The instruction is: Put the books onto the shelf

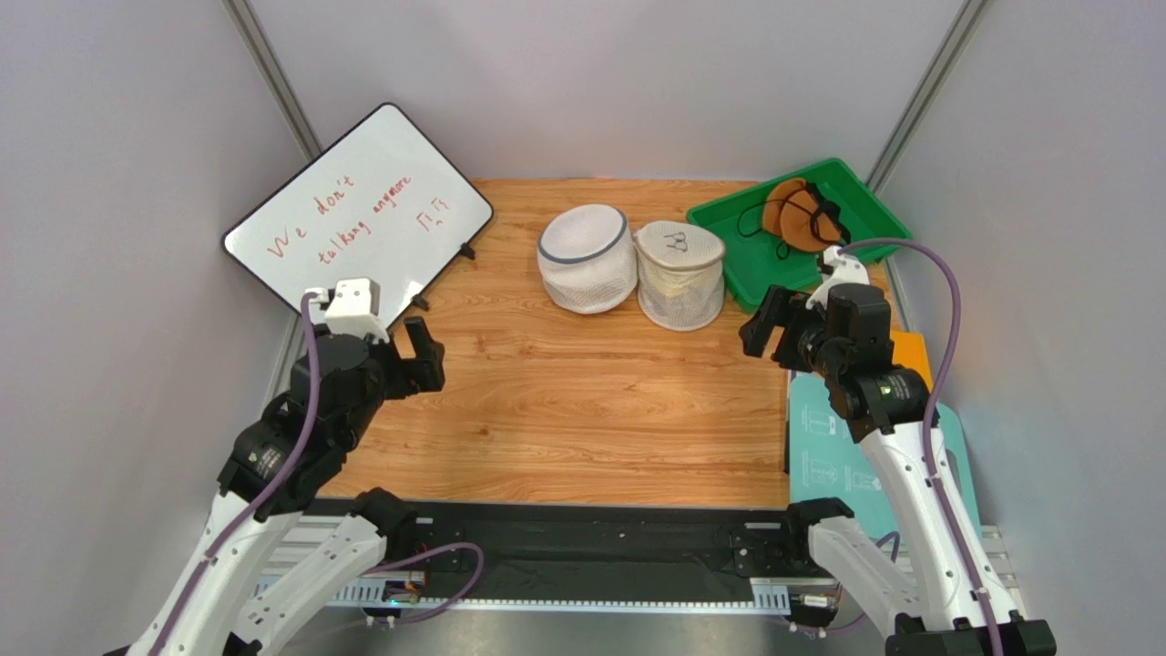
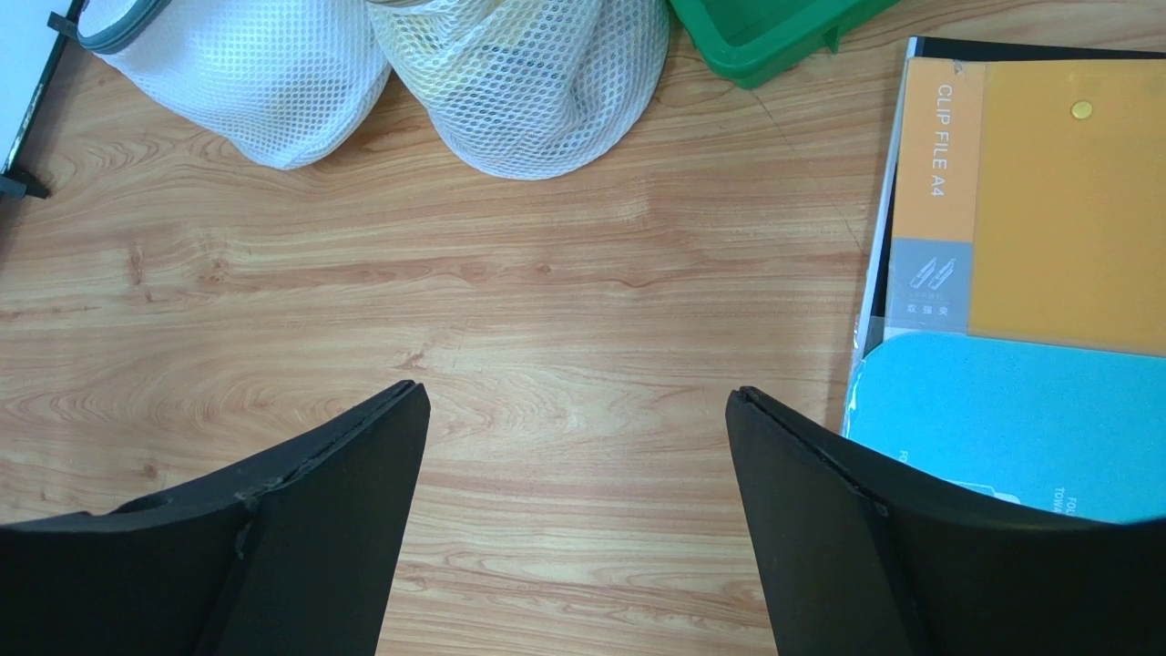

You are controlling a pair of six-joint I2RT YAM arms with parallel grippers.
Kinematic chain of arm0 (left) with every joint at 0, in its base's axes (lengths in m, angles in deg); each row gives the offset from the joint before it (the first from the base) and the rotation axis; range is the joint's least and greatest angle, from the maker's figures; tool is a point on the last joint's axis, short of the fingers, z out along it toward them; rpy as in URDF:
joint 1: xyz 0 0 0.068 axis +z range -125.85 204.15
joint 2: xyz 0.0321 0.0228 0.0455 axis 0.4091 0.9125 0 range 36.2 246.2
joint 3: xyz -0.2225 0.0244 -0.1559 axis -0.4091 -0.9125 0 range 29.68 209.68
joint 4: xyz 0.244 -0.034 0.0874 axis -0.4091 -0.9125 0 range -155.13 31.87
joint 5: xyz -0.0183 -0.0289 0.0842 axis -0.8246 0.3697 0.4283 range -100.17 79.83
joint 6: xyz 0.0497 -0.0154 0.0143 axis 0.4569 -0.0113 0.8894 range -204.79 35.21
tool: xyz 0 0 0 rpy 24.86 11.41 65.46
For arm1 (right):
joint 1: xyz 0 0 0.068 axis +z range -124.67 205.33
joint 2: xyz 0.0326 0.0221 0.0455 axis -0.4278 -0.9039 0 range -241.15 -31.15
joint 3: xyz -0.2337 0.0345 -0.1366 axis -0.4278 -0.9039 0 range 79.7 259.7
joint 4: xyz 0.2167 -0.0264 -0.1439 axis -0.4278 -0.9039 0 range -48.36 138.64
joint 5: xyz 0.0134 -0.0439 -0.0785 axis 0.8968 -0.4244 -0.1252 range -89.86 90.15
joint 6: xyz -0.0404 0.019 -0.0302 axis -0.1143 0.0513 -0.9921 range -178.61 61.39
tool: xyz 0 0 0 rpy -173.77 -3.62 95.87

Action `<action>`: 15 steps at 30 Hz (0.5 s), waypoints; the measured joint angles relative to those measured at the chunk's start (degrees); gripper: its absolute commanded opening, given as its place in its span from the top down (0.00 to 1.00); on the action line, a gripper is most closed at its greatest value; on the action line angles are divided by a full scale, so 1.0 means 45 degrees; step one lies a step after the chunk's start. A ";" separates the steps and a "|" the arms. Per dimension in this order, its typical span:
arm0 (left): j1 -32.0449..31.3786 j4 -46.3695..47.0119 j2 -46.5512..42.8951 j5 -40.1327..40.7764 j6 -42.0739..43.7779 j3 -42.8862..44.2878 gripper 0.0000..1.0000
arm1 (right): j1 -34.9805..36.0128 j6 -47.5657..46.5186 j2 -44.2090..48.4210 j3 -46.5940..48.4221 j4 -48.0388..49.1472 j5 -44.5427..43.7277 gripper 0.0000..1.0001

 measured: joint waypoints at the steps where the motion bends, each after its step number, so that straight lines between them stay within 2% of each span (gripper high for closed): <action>1: 0.0000 -0.0015 0.0019 -0.0092 0.0117 0.0083 0.00 | 0.0000 0.0000 0.0000 0.0000 -0.0015 0.0000 0.13; 10: 0.0000 0.0223 0.0529 -0.1219 0.1875 0.0957 0.00 | 0.0000 -0.0092 0.0000 0.0073 -0.0330 0.0015 0.14; 15: 0.0000 0.0699 0.0879 -0.1384 0.2924 0.0889 0.00 | 0.0000 -0.0243 -0.0607 0.0996 -0.0675 0.0325 0.14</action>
